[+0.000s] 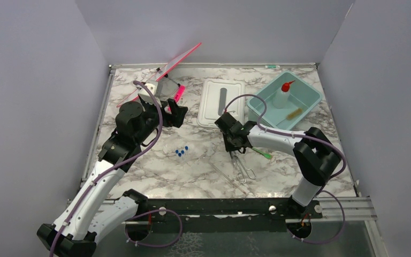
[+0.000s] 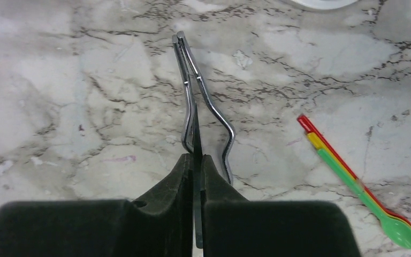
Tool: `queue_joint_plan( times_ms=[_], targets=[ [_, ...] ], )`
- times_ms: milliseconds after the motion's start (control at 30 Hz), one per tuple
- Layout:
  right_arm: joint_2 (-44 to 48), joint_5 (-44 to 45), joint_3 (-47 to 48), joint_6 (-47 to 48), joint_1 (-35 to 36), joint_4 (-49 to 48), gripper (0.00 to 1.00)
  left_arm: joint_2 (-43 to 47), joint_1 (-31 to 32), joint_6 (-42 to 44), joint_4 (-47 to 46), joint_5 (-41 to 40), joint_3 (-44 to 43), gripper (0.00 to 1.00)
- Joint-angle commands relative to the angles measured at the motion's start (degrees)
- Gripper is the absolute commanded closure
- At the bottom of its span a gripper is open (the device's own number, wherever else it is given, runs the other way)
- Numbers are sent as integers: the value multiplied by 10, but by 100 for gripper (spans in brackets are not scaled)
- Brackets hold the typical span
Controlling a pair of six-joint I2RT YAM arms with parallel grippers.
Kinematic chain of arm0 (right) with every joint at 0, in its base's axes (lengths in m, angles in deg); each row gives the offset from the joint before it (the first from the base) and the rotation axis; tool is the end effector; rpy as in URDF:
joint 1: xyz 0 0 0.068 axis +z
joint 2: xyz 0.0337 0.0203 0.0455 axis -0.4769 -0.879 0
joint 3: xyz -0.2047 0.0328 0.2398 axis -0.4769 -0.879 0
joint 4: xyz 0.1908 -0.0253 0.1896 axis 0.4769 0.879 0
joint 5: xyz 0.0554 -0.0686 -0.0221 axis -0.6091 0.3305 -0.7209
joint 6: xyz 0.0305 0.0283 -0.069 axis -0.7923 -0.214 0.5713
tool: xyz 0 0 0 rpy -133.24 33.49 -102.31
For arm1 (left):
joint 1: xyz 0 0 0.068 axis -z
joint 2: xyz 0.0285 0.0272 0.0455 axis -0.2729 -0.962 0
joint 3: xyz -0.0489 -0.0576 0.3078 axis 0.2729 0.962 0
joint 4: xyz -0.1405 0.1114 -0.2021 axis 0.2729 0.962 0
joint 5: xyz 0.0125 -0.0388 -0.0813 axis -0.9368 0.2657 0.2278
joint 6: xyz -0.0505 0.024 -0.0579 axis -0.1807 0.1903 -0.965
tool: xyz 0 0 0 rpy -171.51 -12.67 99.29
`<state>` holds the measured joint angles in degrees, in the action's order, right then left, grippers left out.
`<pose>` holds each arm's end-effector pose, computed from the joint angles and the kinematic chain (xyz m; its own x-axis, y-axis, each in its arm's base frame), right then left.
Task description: Organize the chemistry lab equipment
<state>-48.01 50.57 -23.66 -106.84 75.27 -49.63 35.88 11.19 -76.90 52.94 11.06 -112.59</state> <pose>0.2615 0.2501 0.1796 -0.8548 -0.1969 -0.4802 -0.2187 0.9757 -0.0106 0.1792 -0.0959 0.4112 -0.2360 -0.1480 -0.9604 0.4625 0.8521 -0.2450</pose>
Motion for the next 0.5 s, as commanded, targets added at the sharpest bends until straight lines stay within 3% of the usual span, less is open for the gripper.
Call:
queue_joint_plan(
  times_ms=[0,367,467],
  targets=[
    [29,-62,26,7,-2,-25,91,2,2,7,6,-11,-5,16],
    [54,-178,41,-2,-43,-46,91,7,2,5,10,-8,-4,16],
    [60,-173,49,-1,-46,-41,91,9,1,4,10,-8,-4,16]
  ],
)
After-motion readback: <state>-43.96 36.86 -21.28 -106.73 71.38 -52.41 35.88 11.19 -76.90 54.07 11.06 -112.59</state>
